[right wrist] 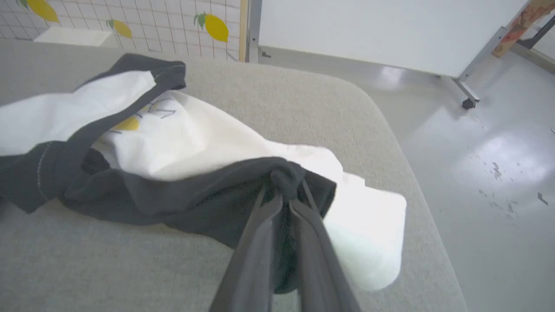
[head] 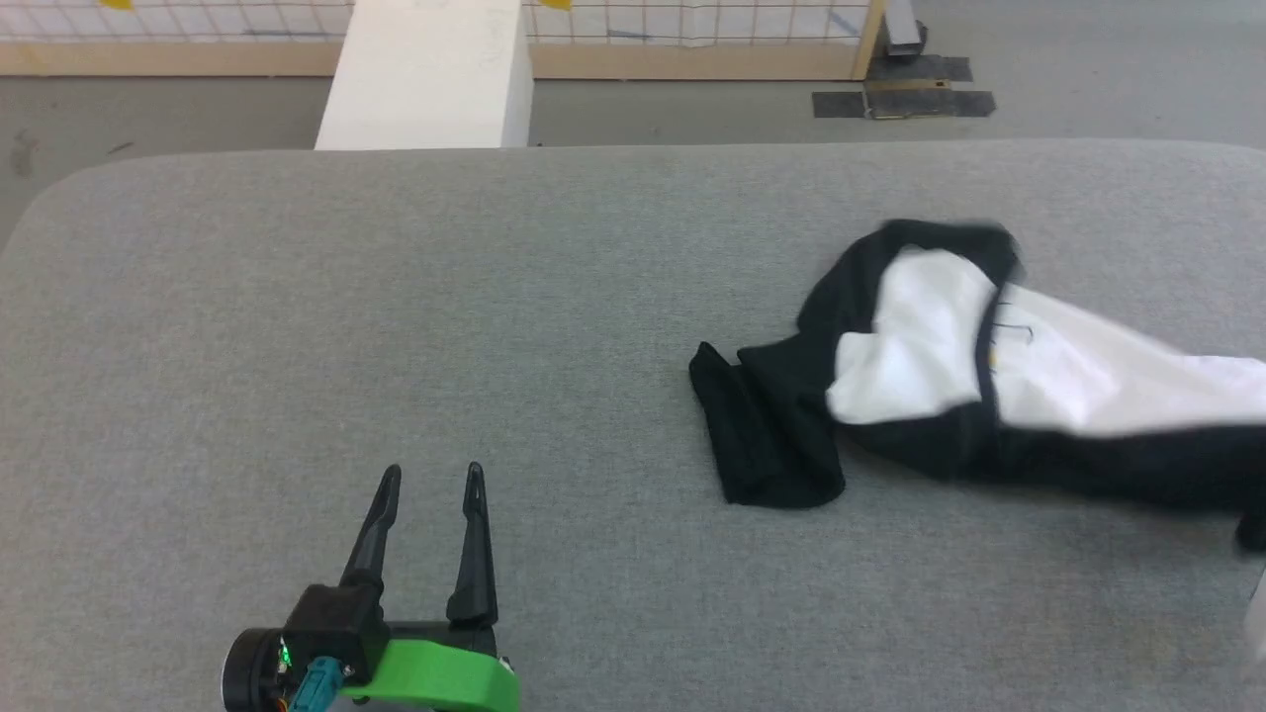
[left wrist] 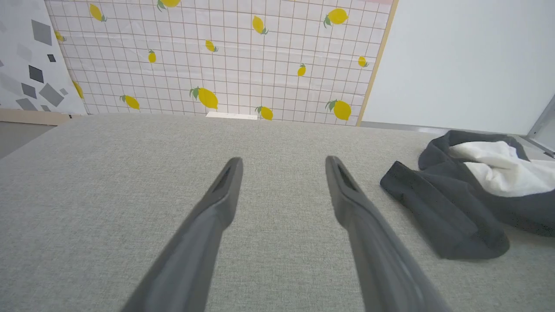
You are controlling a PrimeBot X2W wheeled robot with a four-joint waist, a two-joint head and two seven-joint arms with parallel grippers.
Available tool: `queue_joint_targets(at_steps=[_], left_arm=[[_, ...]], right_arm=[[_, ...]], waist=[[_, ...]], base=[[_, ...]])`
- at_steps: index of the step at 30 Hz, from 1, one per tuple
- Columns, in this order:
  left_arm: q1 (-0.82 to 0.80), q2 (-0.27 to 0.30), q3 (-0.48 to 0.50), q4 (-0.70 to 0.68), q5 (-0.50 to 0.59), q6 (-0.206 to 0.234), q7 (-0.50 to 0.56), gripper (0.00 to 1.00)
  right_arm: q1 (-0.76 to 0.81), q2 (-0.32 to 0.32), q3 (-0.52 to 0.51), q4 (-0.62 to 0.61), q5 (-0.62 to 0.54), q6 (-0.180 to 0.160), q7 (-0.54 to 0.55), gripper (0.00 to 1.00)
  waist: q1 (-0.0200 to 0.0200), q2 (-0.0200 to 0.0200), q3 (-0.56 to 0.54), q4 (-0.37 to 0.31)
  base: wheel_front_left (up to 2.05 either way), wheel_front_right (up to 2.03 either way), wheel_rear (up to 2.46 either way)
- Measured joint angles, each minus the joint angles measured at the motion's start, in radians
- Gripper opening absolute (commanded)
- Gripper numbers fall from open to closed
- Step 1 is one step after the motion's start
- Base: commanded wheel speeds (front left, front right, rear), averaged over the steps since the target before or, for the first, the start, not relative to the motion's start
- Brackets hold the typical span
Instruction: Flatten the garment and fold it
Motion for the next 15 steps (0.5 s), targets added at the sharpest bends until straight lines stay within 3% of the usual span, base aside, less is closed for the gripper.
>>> queue_joint_targets(at_steps=[3, 4, 5, 6, 7, 15], left_arm=[[-0.001, 0.005, -0.002, -0.002, 0.000, 0.000, 0.005, 1.00], [-0.001, 0.006, -0.002, -0.002, 0.000, 0.000, 0.007, 1.00], [-0.002, 0.008, -0.002, -0.002, 0.000, 0.000, 0.009, 1.00], [-0.002, 0.009, -0.002, -0.003, 0.000, 0.000, 0.009, 1.00], [-0.003, 0.011, -0.002, -0.003, 0.000, 0.000, 0.009, 1.00], [-0.012, 0.011, -0.012, -0.005, 0.001, 0.001, 0.010, 1.00]], right_arm=[[0.072, 0.054, 0.011, 0.027, -0.006, 0.000, -0.012, 0.00], [0.082, 0.069, 0.023, 0.036, -0.004, 0.000, -0.011, 0.15], [0.083, 0.076, 0.034, 0.042, 0.002, 0.000, -0.011, 0.41], [0.082, 0.084, 0.044, 0.043, 0.003, 0.000, -0.013, 0.94], [0.077, 0.088, 0.049, 0.042, 0.006, 0.000, -0.016, 1.00], [-0.058, 0.071, 0.119, -0.089, 0.065, 0.000, -0.004, 1.00]], waist=[[0.0000, 0.0000, 0.004, -0.015], [0.0000, 0.0000, 0.007, -0.018], [0.0000, 0.0000, 0.009, -0.021], [0.0000, 0.0000, 0.011, -0.023], [0.0000, 0.0000, 0.014, -0.026], [0.0000, 0.0000, 0.021, -0.010]], base=[[0.00, 0.00, 0.00], [0.00, 0.00, 0.00], [0.00, 0.00, 0.00], [0.00, 0.00, 0.00], [0.00, 0.00, 0.00], [0.00, 0.00, 0.00]])
